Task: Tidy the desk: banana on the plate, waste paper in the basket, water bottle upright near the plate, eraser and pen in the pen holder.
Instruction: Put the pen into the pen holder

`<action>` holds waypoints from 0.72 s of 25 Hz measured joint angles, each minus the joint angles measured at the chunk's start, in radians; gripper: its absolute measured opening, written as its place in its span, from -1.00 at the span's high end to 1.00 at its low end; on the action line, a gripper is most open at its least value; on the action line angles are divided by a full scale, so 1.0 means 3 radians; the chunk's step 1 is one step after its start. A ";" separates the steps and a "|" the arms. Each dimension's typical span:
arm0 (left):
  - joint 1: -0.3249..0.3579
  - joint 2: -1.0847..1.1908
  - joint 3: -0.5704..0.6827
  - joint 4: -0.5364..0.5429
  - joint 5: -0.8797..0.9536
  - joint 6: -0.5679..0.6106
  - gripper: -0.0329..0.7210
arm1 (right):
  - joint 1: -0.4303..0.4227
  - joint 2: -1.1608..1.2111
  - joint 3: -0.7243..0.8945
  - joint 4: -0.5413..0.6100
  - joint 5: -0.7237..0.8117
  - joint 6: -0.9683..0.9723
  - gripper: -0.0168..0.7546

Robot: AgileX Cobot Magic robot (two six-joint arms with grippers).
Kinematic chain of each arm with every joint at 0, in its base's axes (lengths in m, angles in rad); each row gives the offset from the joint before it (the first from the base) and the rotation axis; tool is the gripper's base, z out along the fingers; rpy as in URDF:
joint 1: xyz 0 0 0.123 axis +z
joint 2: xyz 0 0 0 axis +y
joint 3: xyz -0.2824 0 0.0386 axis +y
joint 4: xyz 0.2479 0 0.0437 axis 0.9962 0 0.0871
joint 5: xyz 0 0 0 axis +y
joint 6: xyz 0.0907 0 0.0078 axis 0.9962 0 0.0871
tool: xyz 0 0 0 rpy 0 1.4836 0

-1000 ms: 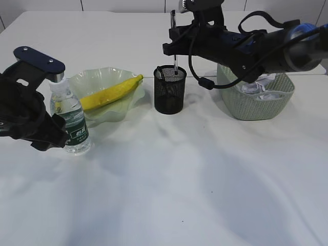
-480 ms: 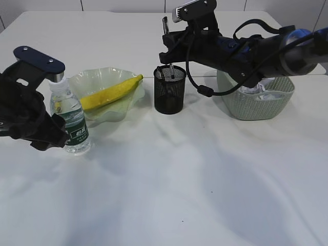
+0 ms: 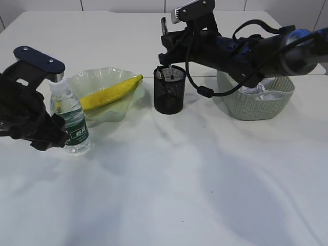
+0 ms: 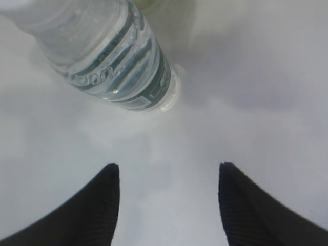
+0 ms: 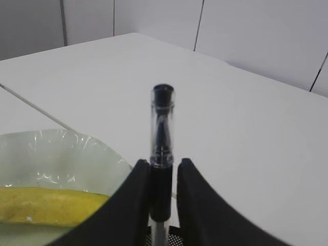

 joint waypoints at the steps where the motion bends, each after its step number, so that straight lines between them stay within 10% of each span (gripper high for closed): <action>1: 0.0000 0.0000 0.0000 0.0000 0.0000 0.0000 -0.24 | 0.0000 0.0000 0.0000 0.0000 0.0006 0.0007 0.60; 18: 0.0000 0.0000 0.0000 0.0023 0.0051 0.0000 -0.24 | 0.0000 -0.0035 0.0000 -0.0112 0.0223 0.0045 0.27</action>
